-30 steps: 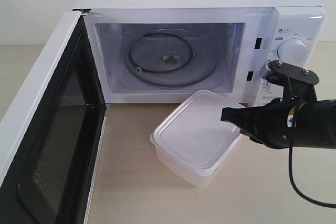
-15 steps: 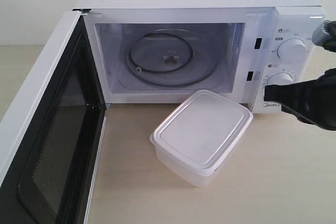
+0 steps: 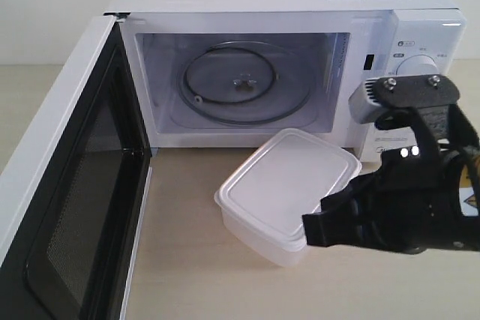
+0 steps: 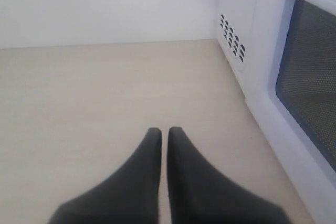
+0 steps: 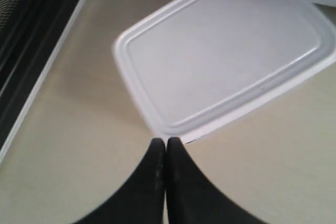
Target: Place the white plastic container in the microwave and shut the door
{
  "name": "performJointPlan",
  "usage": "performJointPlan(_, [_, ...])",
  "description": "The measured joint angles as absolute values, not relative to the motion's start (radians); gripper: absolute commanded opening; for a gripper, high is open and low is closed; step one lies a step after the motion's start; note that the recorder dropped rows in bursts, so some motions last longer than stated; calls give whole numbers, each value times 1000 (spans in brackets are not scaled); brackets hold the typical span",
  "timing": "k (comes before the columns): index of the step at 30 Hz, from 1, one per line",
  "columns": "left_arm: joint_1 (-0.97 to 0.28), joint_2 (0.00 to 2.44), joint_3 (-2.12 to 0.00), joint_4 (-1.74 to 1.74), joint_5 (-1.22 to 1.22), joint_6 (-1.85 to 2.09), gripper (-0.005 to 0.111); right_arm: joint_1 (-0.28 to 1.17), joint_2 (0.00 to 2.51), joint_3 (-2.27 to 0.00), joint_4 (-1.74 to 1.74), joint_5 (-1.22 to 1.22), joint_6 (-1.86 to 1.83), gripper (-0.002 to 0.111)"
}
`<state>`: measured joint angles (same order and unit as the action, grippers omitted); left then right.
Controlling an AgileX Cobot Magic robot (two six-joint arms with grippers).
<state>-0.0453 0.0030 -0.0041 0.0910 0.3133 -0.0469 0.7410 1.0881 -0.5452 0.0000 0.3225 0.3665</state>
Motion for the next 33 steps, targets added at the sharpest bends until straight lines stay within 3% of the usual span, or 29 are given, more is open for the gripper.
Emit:
performJointPlan(11, [-45,3,-4,91,313,-47,4,933,1088,-545,327,305,253,0])
performJointPlan(16, [-45,3,-4,91,313,-47,4,984,1088,-545,1035,297,-678,0])
performJointPlan(19, [-45,3,-4,91,313,-47,4,986,1090,-533,1534,280,-983,0])
performJointPlan(21, [-45,3,-4,91,313,-47,4,986,1091,-525,1659,295,-1054,0])
performJointPlan(28, [-45,3,-4,91,313,-47,4,977,1091,-523,1689,121,-979,0])
performJointPlan(33, [-45,3,-4,91,313,-47,4,806,1096,-523,1685,242,-934,0])
